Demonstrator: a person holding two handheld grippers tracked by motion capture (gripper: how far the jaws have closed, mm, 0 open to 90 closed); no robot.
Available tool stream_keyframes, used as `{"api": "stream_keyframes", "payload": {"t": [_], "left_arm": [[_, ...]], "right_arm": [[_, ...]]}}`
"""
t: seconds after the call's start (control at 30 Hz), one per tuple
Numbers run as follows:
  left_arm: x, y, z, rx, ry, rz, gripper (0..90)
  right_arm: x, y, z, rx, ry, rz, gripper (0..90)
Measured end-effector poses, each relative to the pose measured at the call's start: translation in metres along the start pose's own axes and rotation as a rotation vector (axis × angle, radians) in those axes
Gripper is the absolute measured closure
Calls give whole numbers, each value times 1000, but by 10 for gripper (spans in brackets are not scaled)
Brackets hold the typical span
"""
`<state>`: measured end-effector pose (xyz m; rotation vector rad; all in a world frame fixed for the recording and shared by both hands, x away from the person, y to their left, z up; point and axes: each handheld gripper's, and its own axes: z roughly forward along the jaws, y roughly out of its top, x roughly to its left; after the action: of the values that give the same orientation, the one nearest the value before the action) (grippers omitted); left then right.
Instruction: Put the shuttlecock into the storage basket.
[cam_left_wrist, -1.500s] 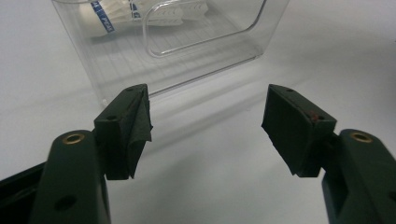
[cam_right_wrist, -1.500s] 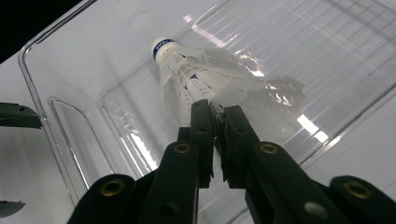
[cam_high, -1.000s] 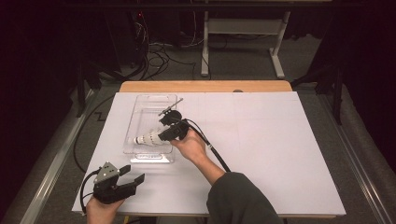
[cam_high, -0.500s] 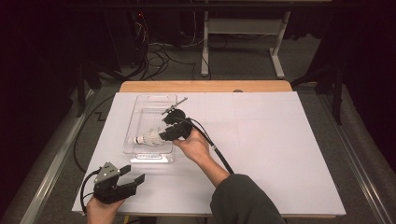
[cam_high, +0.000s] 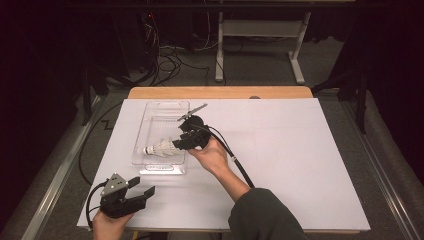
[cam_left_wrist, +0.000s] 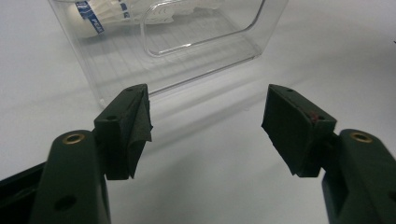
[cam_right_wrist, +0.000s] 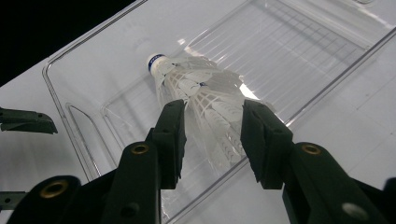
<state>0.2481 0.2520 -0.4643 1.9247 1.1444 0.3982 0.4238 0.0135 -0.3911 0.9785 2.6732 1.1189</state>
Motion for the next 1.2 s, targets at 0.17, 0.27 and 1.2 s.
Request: {"api": "stream_keyframes", "payload": {"t": [0.17,0.27,1.2], "left_arm": [[0,0,0,-1,1,-2,333],[0,0,0,-1,1,-3,332],[0,0,0,0,0,-4,332]], "right_arm": [[-3,-2,-5,-14,-4,5,606],[-5,-3,-7,-12,-10,12,603],[-20,-18,-23,-57,-40,41,548]]}}
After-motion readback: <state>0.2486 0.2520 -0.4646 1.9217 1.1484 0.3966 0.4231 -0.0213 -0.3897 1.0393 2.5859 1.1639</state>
